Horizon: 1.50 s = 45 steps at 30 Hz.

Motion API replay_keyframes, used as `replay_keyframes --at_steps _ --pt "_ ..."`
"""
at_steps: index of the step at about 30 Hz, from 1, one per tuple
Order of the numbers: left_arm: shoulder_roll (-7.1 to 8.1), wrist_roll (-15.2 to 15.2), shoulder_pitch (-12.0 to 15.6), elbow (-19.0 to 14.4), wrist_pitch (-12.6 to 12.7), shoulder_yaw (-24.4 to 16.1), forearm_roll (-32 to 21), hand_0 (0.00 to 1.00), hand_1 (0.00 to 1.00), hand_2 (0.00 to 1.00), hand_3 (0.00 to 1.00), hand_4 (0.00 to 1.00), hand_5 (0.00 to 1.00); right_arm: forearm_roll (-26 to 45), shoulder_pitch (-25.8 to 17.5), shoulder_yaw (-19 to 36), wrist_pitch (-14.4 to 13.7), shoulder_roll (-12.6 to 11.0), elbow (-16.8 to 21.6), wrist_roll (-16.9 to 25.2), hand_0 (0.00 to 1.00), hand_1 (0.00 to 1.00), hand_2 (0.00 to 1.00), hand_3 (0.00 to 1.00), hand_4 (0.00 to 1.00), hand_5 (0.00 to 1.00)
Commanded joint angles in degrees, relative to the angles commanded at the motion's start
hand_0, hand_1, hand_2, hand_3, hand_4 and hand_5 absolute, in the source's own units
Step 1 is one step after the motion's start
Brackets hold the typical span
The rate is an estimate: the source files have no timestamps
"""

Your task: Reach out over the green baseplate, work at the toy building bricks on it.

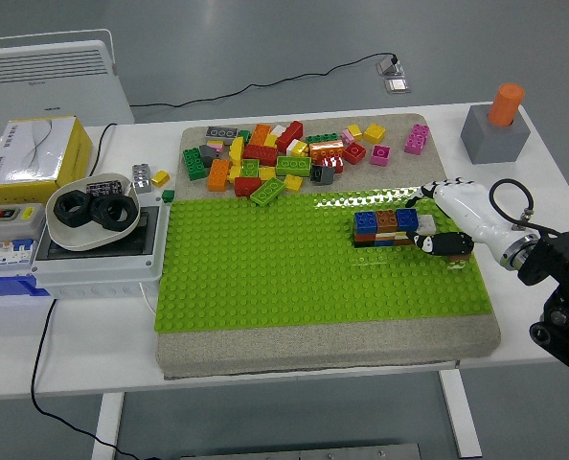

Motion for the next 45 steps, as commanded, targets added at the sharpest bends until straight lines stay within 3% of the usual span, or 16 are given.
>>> replay_keyframes --at_steps 14,33,45 --pt "0.01 0.00 -0.10 0.00 -0.04 -0.03 0.07 0.621 0.506 0.609 0.735 0.998 0.998 0.96 0.48 -1.29 0.40 0.04 -0.82 0.09 0.859 0.835 0.817 0.639 0.693 0.414" --pt "0.03 0.01 -0.14 0.00 -0.03 0.00 0.12 0.621 0.505 0.608 0.734 0.998 0.998 2.49 1.50 -3.43 0.95 0.28 -3.36 0.28 0.859 0.833 0.814 0.635 0.691 0.420" --pt "0.08 -0.07 -0.13 0.00 0.05 0.20 -0.17 0.621 0.505 0.607 0.734 0.998 0.998 4.49 0.86 -2.46 0.01 0.04 -2.92 0.98 0.853 0.831 0.811 0.644 0.685 0.425"
